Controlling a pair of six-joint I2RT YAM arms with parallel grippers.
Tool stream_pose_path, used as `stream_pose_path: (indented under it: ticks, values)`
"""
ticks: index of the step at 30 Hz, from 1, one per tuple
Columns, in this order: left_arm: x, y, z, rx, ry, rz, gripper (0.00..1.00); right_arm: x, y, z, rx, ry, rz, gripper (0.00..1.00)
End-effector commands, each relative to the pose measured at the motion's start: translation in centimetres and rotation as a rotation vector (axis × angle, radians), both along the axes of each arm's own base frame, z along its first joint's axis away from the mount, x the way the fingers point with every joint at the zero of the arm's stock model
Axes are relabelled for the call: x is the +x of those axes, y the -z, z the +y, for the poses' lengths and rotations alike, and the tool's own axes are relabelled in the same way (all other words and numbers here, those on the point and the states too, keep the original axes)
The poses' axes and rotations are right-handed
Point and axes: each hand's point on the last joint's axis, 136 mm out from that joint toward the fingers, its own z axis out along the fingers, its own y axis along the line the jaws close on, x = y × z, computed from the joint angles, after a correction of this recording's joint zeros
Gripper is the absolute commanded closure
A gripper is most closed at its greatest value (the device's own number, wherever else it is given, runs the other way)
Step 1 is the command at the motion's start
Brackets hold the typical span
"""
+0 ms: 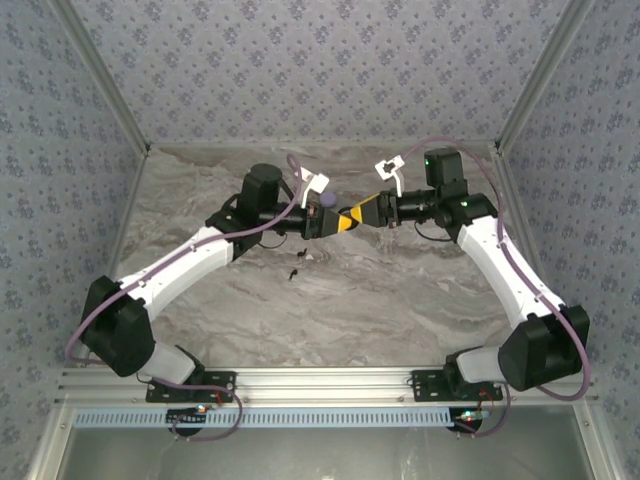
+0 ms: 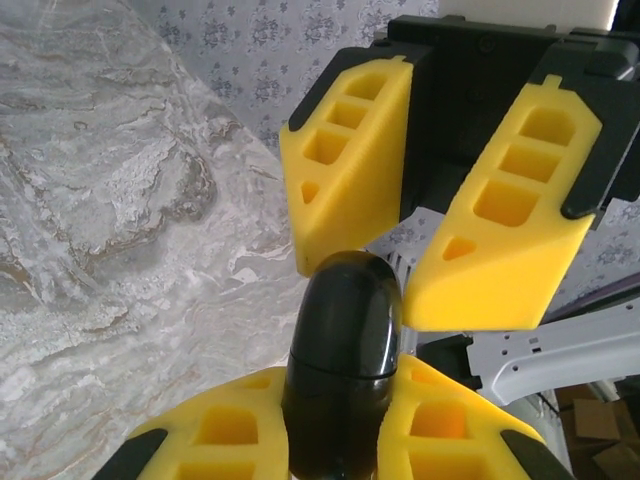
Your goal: Insert wireless bluetooth earbuds into charging case
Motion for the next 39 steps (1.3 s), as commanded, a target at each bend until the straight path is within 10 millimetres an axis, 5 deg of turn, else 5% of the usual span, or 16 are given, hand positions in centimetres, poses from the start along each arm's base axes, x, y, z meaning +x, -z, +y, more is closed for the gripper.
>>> stream_pose_path:
  ticks: [1, 16, 23, 30, 39]
  values:
    - [-0.9, -3.2, 0.3, -0.041, 0.017, -0.153, 0.89, 0.0, -0.7, -0.6, -0.033, 0.034, -0.027, 0.65]
    - [-4.8, -4.6, 0.8, -0.093, 0.086, -0.550, 0.91, -0.1, -0.1, -0.7, -0.053, 0.037, -0.018, 0.59]
    - [-3.7, -3.4, 1.5, -0.024, 0.014, -0.607, 0.91, 1.1, 0.3, -1.9, -0.133, 0.154, -0.037, 0.57]
    - [-2.3, -2.0, 2.7, 0.016, -0.096, -0.644, 0.91, 4.3, 4.9, -5.5, -0.344, 0.399, 0.059, 0.50]
    - [-2.6, -2.6, 5.1, -0.002, -0.171, -0.621, 0.91, 6.1, 12.5, -3.7, -0.416, 0.435, 0.255, 0.50]
